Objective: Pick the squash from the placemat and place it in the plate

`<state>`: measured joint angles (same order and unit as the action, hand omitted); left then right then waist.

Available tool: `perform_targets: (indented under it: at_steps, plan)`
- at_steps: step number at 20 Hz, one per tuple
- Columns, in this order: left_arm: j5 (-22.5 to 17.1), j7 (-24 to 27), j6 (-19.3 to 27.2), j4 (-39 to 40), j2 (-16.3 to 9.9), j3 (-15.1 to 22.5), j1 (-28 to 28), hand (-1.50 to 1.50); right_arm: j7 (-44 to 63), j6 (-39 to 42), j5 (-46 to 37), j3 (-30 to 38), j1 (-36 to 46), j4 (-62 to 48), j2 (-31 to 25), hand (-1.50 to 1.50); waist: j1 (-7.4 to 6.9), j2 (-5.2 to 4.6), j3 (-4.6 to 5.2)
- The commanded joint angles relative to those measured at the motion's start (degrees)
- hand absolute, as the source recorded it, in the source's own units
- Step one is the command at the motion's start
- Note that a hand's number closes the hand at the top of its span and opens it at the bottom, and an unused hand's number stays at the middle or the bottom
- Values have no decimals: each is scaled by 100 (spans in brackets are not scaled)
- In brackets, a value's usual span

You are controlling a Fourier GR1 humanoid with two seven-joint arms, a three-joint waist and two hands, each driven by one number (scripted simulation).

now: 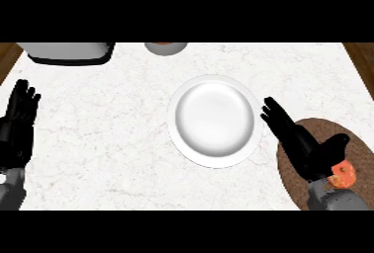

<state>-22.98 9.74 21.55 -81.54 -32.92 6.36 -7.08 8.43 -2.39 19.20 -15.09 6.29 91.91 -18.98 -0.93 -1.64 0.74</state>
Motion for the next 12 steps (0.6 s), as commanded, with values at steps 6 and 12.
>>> perform_targets:
  at_steps: [6, 12]
  plan:
    - [-359, -937, -324, 500, 656, 790, 989, 0, -932, -739, -63, 2827, 78, 149, -1615, 150, 790, 199, -78]
    - [-470, -1244, -599, 270, 917, 1162, 791, 0, -1628, -2267, -917, 3975, -840, -903, -1688, -150, 605, 187, -100]
